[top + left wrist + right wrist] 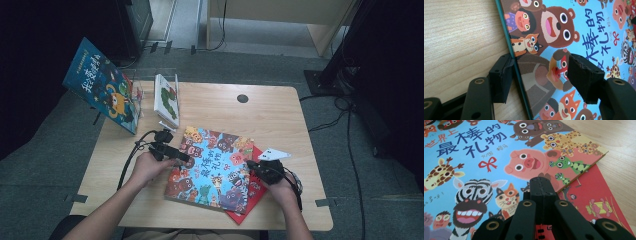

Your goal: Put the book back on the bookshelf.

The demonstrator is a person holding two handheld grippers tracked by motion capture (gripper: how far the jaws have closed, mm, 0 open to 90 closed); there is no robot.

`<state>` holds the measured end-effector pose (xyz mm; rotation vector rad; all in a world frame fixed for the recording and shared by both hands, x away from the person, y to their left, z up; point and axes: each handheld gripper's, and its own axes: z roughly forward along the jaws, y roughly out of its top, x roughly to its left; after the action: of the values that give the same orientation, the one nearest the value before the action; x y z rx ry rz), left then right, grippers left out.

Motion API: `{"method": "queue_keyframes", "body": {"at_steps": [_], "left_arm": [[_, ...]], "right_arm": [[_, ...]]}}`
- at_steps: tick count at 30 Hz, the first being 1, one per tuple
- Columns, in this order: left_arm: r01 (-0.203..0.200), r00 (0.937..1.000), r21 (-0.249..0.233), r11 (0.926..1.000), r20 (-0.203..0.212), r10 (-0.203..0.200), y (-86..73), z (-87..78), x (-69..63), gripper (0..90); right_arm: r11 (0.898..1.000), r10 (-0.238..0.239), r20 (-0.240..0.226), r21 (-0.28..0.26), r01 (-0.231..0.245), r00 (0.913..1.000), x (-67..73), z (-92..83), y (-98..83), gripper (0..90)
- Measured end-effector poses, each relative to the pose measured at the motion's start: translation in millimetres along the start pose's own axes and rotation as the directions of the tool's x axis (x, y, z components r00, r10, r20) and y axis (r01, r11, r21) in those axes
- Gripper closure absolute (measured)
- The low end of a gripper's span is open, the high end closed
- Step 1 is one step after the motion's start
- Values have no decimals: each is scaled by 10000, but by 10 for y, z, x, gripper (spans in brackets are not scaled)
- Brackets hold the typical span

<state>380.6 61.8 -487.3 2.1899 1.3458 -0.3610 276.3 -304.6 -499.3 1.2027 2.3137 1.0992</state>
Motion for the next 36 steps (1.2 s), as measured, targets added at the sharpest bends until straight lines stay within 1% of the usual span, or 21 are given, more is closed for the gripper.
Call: {"method": "queue_keyframes", "body": {"at_steps": [3,4,6,9,12,15,18,21,23,24,25,27,28,31,34,36], "left_arm": [[-85,10000,5,10000,-13,85,-3,-1,-2,375],[-84,10000,6,10000,-3,84,-3,-1,-1,374],[-116,9999,-21,9999,-25,116,-5,0,-4,373],[-55,9999,-73,10000,131,56,-10,-4,20,379],[-3,9998,-83,10000,213,4,-11,-8,34,385],[-75,9999,-119,9999,116,76,-13,-5,22,384],[-43,9999,-103,9999,165,45,-11,-6,28,384],[-20,9998,-99,9999,186,22,-10,-7,32,388],[9,9998,-116,9999,201,-7,-9,-6,34,388],[36,9998,-118,9999,209,-34,-8,-5,34,387],[21,9998,-102,9999,207,-19,-6,-5,34,387],[78,9996,-96,9999,254,-75,-3,-4,34,384],[92,9995,-88,9999,294,-90,1,-5,41,380],[148,9993,-66,9999,333,-145,5,-5,47,383],[215,9993,-42,9998,312,-214,11,-3,43,380],[203,9995,-38,9998,224,-202,12,0,29,376]], "right_arm": [[10000,0,9,29,0,10000,13,-11,-5,900],[9999,-135,10,46,135,9999,20,-17,-10,900],[9997,-233,-28,67,233,9997,32,-25,-15,900],[9993,-377,-36,71,377,9993,31,-32,-21,900],[9993,-363,-93,105,364,9993,29,-41,-24,900],[9994,-339,-127,100,340,9993,25,-49,-32,900],[9991,-409,-128,116,411,9991,23,-56,-35,900],[9992,-369,-117,179,371,9993,24,-73,-42,900],[9987,-468,-87,184,470,9989,21,-81,-48,900],[9973,-502,18,530,500,9987,22,-80,-54,900],[9948,-667,75,778,659,9977,18,-73,-74,900],[9956,-599,17,728,596,9982,16,-76,-75,900],[9950,-693,104,729,684,9975,28,-75,-72,900],[9955,-655,120,698,645,9978,30,-75,-78,900],[9955,-668,136,688,657,9977,31,-74,-80,900],[9945,-718,214,783,699,9972,29,-65,-89,900]]}}
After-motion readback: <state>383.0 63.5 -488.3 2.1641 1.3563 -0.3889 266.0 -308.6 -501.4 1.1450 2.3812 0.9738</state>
